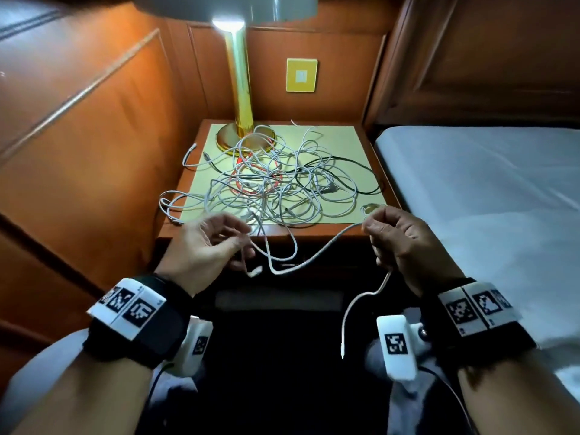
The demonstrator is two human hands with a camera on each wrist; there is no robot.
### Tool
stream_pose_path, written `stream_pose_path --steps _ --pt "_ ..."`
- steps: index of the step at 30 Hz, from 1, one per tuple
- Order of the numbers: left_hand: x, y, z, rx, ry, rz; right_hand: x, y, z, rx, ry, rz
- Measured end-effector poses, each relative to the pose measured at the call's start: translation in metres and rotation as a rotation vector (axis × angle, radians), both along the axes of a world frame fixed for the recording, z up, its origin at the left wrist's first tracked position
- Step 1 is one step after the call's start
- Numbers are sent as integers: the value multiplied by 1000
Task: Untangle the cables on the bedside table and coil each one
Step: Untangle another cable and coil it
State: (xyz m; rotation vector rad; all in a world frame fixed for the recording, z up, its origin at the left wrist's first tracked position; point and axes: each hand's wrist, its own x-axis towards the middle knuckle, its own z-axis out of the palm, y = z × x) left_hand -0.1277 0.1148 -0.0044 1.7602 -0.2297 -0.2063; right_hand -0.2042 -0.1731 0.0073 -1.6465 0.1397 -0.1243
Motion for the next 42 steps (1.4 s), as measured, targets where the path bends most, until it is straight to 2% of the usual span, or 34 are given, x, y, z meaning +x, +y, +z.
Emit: stream_pose_path --steps 1,3,4,5,7,10,12,15,17,19,22,24,27,29,30,31,33,35,37,39,40,42 --pt "-1 -1 -1 142 -11 -71 2 5 2 -14 -11 39" --pt "-2 -2 -5 527 -252 -80 7 19 4 -89 -51 136" --pt "-3 -3 -6 633 -405 -16 10 27 6 -123 -69 184" --pt "-4 -5 -4 631 -526 53 13 34 7 -144 -84 224" --pt "-5 -9 0 459 -603 54 21 49 10 -172 -120 256" --pt "-8 -15 1 46 -330 -207 36 66 13 -157 -174 216" --pt "-10 -16 -1 -84 -126 -285 45 70 15 -194 -227 200" --pt "-9 -13 7 -339 52 -121 54 67 17 -228 -198 267" --pt "2 -2 16 -503 30 38 56 60 15 -249 -101 332" --pt "16 12 24 -590 13 178 60 50 13 -326 -5 326" --pt "29 23 24 -539 41 277 65 33 5 -340 127 237" --pt "31 22 15 -413 69 275 68 27 2 -284 168 167" --pt "31 13 -3 -51 58 121 71 33 1 -180 132 97" --pt "28 8 -14 239 -46 44 73 42 2 -136 90 132" --pt "26 5 -16 324 -104 35 73 47 3 -142 67 169" --pt "24 1 -16 342 -164 43 74 51 3 -166 39 209" --pt "21 -5 -15 224 -300 58 72 60 1 -237 -20 285" --pt "20 -10 -14 129 -389 -7 71 69 0 -240 -55 334" --pt "18 -12 -12 88 -369 -104 70 75 -1 -194 -64 379" --pt "19 -14 -10 49 -328 -131 71 75 -1 -216 -61 406" --pt "22 -14 -9 4 -301 -85 71 72 0 -255 -52 404" --pt "32 -9 -5 -152 -244 115 74 62 1 -363 8 359"
